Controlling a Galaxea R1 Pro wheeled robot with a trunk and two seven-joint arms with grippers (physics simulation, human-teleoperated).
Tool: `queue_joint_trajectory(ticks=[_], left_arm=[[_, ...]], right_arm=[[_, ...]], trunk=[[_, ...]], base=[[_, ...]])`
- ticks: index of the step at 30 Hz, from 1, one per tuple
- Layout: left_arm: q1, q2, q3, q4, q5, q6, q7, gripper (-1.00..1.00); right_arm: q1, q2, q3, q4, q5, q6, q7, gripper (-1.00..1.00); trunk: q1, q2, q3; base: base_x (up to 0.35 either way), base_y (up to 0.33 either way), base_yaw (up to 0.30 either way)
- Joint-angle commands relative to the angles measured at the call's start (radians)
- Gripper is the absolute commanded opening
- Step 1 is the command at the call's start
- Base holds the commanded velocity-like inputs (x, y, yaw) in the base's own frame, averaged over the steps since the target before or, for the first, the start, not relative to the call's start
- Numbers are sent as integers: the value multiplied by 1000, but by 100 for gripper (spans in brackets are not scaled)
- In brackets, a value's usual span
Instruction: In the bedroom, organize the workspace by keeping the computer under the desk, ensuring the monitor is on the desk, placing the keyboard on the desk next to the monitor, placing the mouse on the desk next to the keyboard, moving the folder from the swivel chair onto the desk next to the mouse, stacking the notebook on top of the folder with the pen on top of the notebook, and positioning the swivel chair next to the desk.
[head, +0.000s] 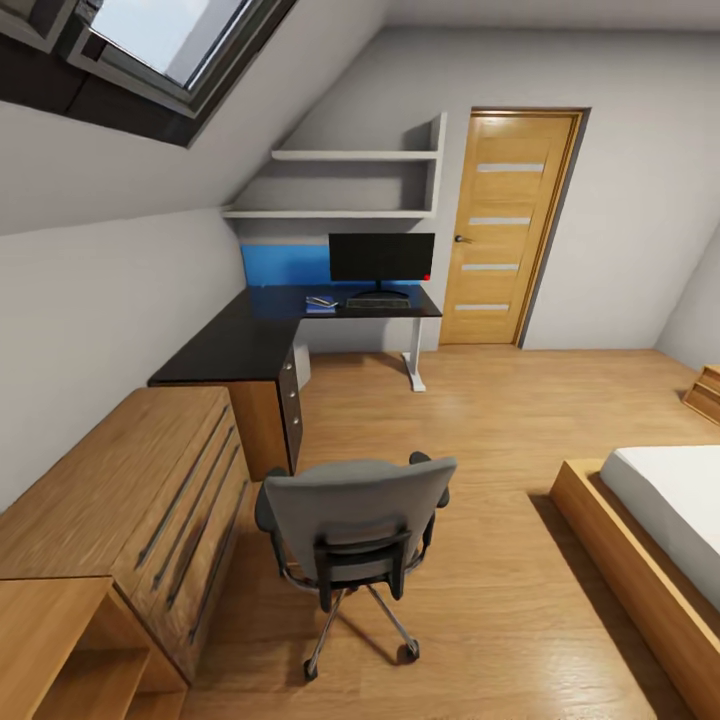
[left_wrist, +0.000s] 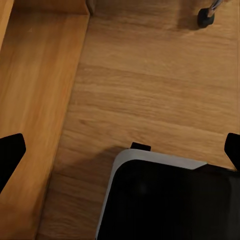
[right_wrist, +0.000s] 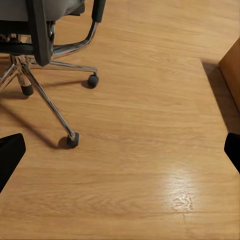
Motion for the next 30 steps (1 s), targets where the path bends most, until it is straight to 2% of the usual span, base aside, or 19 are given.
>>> queue_joint_trajectory(ticks=[1,5,9,14,23,30], left_arm=[[1,0,-8,-2,8,-5,5,100],[1,0,-6,-3,8,-39,5,100],[1,0,-3,-3,8,-118,6,100],[1,4,6,-3,12,-167,7,100],[1,4,24,-3,16,-178,6,100],[1,5,25,-3,16,-179,6,100]], right_arm=[[-1,0,9,1,-4,-2,-6,100],[-1,0,9,1,-4,-2,-6,100],[-1,-1,9,1,-4,-2,-6,100],[-1,-1,9,1,-4,-2,-6,100],[-1,-1,8,1,-4,-2,-6,100],[-1,-1,8,1,-4,-2,-6,100]], trunk=[[4,-8,-4],[19,-36,-17],[35,-64,-29],[54,-99,-45],[88,-162,-73],[115,-211,-95]], base=[[0,0,-2],[0,0,0],[0,0,0],[0,0,0],[-5,0,0],[-148,0,0]])
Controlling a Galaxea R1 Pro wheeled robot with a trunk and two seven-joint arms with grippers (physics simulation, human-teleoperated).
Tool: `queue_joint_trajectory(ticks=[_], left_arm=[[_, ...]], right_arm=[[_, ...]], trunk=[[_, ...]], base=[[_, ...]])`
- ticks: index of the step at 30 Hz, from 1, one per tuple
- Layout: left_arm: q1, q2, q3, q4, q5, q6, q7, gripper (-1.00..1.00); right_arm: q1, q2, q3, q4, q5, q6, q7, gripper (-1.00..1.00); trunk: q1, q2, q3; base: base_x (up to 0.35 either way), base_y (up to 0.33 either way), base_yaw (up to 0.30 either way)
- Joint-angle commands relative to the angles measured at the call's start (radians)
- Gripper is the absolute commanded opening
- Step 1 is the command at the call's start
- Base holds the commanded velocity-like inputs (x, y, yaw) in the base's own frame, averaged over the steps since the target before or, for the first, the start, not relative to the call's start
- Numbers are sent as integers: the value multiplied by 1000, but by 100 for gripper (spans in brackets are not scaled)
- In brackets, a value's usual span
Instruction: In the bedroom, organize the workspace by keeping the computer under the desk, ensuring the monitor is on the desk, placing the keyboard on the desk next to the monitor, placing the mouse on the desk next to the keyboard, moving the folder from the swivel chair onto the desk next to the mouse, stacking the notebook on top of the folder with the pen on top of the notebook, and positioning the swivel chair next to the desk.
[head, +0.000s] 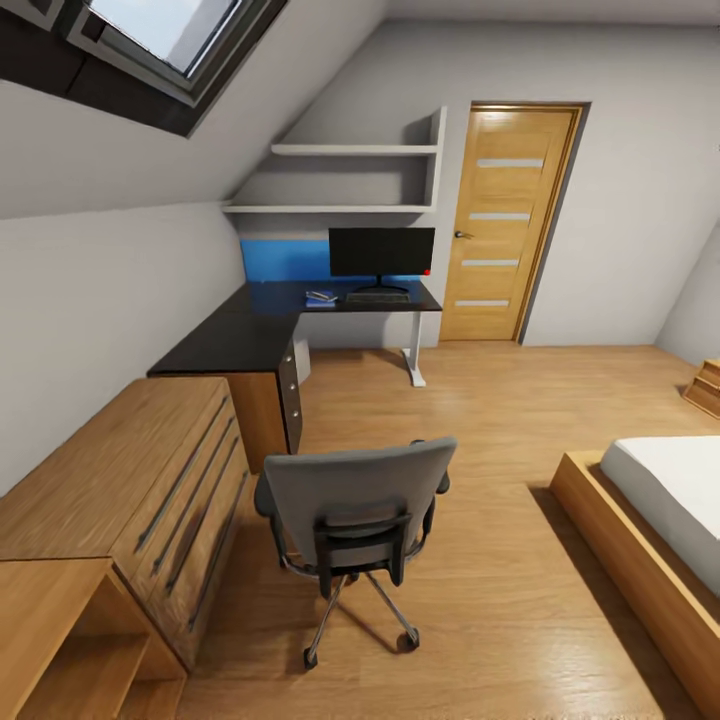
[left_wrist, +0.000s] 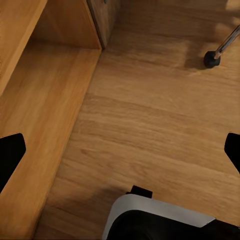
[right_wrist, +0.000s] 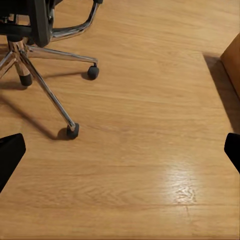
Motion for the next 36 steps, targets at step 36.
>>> queue_joint_trajectory(ticks=[36], left_arm=[[-131,0,-6,-336,11,744,-8,100]], right_arm=[[-78,-40,-155,-187,-288,295,30,100]], trunk=[[138,-253,-114]], base=[[-3,0,0]])
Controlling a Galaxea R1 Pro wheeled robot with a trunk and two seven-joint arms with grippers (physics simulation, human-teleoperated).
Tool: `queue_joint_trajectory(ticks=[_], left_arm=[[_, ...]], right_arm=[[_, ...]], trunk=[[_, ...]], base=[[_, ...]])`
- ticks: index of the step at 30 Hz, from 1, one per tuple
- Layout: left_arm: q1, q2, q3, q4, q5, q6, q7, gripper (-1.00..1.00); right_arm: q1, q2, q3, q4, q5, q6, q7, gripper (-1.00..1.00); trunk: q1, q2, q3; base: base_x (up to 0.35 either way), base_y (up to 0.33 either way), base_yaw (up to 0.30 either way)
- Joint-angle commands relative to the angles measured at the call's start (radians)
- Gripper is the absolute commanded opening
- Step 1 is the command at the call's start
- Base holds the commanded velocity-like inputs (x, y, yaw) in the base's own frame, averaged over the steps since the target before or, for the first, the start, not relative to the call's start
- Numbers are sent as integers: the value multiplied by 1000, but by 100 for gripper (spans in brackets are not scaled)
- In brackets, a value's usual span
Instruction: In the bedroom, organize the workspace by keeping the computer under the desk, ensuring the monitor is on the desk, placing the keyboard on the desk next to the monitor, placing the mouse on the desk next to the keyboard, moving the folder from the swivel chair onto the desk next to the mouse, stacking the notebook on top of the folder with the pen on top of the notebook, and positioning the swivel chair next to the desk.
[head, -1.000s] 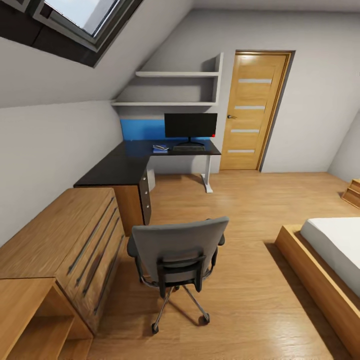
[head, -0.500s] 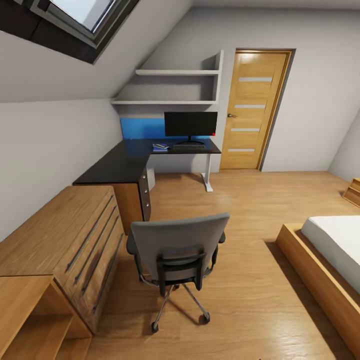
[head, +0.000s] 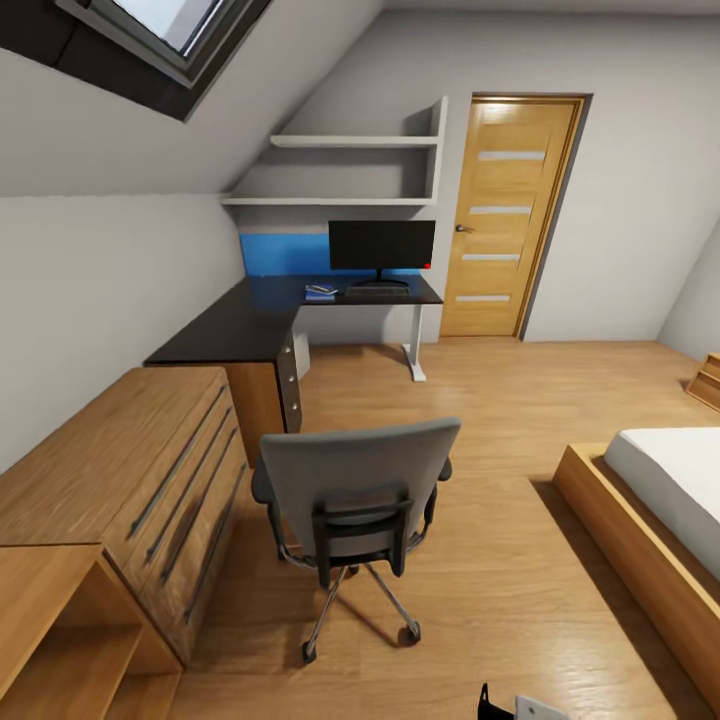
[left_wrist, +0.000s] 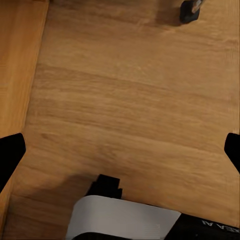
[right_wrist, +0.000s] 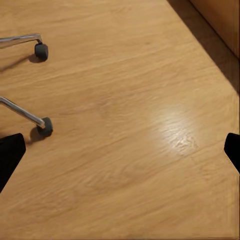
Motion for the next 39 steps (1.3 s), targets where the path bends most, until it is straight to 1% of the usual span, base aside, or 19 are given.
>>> queue_joint_trajectory(ticks=[1,6,9,11,12,15,17,19,20,21,23,24,26,27,39], left_arm=[[-1,2,-6,5,10,-5,6,100],[-2,5,-6,19,10,-10,5,100],[-2,6,-6,22,10,-18,5,100],[-2,6,-5,24,10,-52,5,100],[-3,6,-4,33,10,-140,6,100],[-3,5,-5,61,8,-167,8,100],[-3,4,-5,71,7,-174,9,100],[-3,5,-6,75,7,-179,11,100],[-3,5,-6,76,7,-181,11,100],[-3,6,-5,76,7,-197,11,100],[-3,6,-5,75,8,-233,12,100],[-3,6,-4,75,8,-295,12,100],[-3,7,-3,72,9,-312,11,100],[-3,13,-1,62,10,-325,9,100],[-3,16,1,46,11,-330,13,100]], right_arm=[[-1,0,8,4,-6,-9,-7,100],[-1,1,6,20,-10,-68,-6,100],[-2,-1,6,30,-10,-82,-5,100],[-2,-3,7,39,-8,-88,-5,100],[-2,-4,19,44,-5,-92,11,100],[-2,-4,36,46,-6,-92,27,100],[-2,-4,40,47,-6,-92,31,100],[-2,-5,43,52,9,-92,37,100],[-2,-4,45,65,35,-92,43,100],[-2,-2,47,83,89,-92,48,100],[-2,0,48,92,138,-93,50,100],[-2,1,49,97,168,-93,52,100],[-2,0,49,98,174,-93,52,100],[-2,0,49,99,178,-94,52,100],[-2,-5,48,99,181,-94,52,100]], trunk=[[4,-8,-4],[23,-43,-20],[35,-64,-29],[42,-78,-35],[46,-85,-39],[58,-106,-48],[65,-120,-54],[73,-134,-61],[77,-141,-64],[81,-148,-67],[88,-162,-73],[92,-169,-76],[100,-183,-82],[104,-190,-86],[150,-274,-123]], base=[[0,0,0],[0,0,0],[0,0,0],[0,0,0],[0,0,0],[0,0,0],[0,0,0],[0,0,0],[0,0,0],[0,0,0],[0,0,0],[0,0,0],[0,0,0],[0,0,0],[0,0,0]])
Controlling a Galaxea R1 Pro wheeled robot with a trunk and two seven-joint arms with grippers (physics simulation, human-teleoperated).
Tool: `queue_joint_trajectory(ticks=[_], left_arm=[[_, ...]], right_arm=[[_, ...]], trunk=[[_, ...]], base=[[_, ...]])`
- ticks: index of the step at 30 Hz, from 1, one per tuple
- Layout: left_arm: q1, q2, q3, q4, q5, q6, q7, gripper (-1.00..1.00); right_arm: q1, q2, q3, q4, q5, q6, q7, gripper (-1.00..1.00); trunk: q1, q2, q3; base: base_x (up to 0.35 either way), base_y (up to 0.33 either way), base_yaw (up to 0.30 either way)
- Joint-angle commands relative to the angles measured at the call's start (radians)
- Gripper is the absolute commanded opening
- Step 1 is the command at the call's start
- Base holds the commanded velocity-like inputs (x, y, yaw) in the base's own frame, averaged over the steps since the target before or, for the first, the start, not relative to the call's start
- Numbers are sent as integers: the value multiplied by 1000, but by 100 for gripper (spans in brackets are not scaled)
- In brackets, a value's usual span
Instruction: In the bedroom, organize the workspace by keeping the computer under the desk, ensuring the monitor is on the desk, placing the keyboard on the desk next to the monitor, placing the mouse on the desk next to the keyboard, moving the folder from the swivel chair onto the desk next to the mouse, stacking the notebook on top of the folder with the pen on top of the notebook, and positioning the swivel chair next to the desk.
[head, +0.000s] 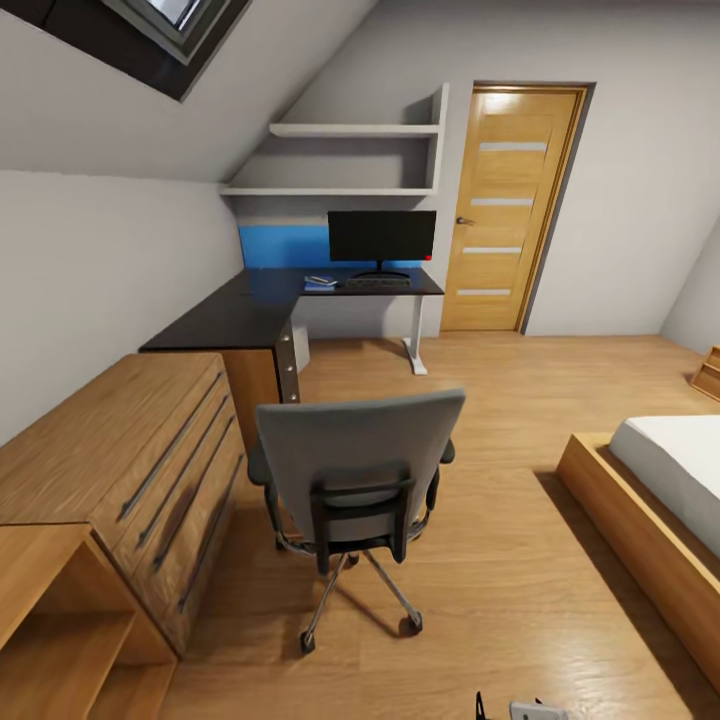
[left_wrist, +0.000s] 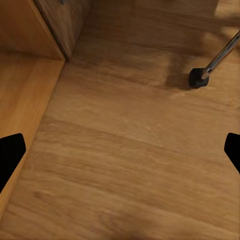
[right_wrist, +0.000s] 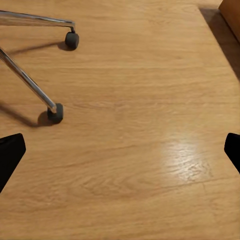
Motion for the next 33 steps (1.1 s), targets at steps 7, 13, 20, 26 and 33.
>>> queue_joint_trajectory(ticks=[7,13,20,26,33], left_arm=[[-1,0,-7,1,7,-4,6,100],[-1,-3,-9,1,6,-5,7,100],[-1,-4,-10,1,5,-5,7,100],[-1,-3,-10,0,5,-6,7,100],[-1,-3,-8,-1,6,-5,7,100]], right_arm=[[-1,-54,4,0,-9,6,-7,100],[-1,-80,1,-1,-14,9,3,100],[-1,-83,1,-2,-14,10,5,100],[-1,-84,1,-3,-13,10,4,100],[-1,-82,2,-9,-13,-3,4,100]], trunk=[[27,-50,-23],[50,-92,-42],[77,-141,-64],[100,-183,-82],[127,-232,-104]], base=[[0,0,0],[0,0,0],[0,0,0],[0,0,0],[0,0,0]])
